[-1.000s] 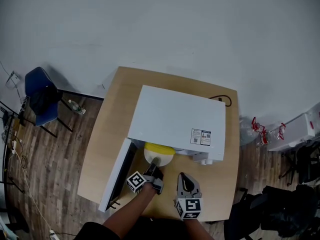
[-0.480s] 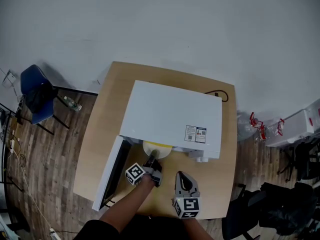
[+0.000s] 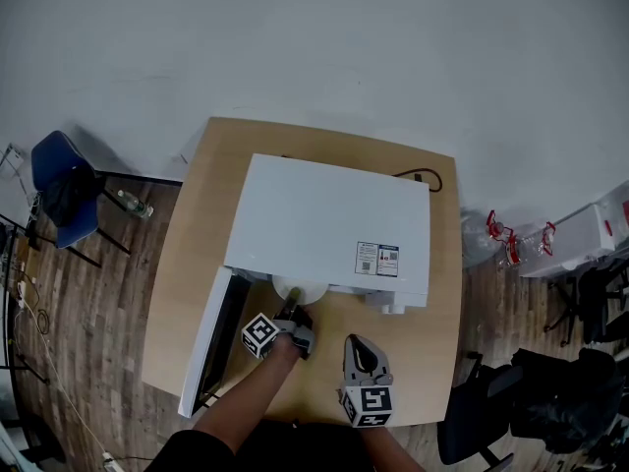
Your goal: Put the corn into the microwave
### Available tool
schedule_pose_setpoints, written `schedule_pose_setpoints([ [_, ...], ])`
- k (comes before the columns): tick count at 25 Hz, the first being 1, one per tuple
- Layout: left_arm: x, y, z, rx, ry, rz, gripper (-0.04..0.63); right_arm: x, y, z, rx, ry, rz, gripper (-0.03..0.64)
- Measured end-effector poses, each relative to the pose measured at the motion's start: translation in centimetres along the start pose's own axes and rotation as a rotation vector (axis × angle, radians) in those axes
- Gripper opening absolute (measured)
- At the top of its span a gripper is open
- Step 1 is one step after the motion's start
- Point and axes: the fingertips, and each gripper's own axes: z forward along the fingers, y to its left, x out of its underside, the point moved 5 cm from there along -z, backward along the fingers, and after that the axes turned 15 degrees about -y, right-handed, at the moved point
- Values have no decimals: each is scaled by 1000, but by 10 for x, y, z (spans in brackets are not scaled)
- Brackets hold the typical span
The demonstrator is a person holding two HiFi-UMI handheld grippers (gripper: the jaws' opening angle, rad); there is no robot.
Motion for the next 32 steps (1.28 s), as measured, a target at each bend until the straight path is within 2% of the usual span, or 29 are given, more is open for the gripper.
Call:
schedule_pose_setpoints([
  [9,5,-3,14,3,40,-25,31,7,0,-4,24,15,8,60],
  [10,5,-5,13,4,43,-23,44,7,1,-4,23,14,6,60],
  [12,4,-7,12,-4,43,-7,131,6,2,-4,21,13,4,60],
  [15,0,-3,6,-34,42,15,146,7,5,-5,18,10,5,60],
  [21,-7,-9,-23,-42,25,54,146,7,12,-11,8,2,7,60],
  [26,-3,-8,-36,-78,45,63,144,8,15,-18,13,-2,14,60],
  [29,0,-4,-32,-105,56,56,84,9,15,-24,19,-10,16,60],
  [32,3,-7,-27,-92,68,66,54,8,11,-31,30,-28,22,60],
])
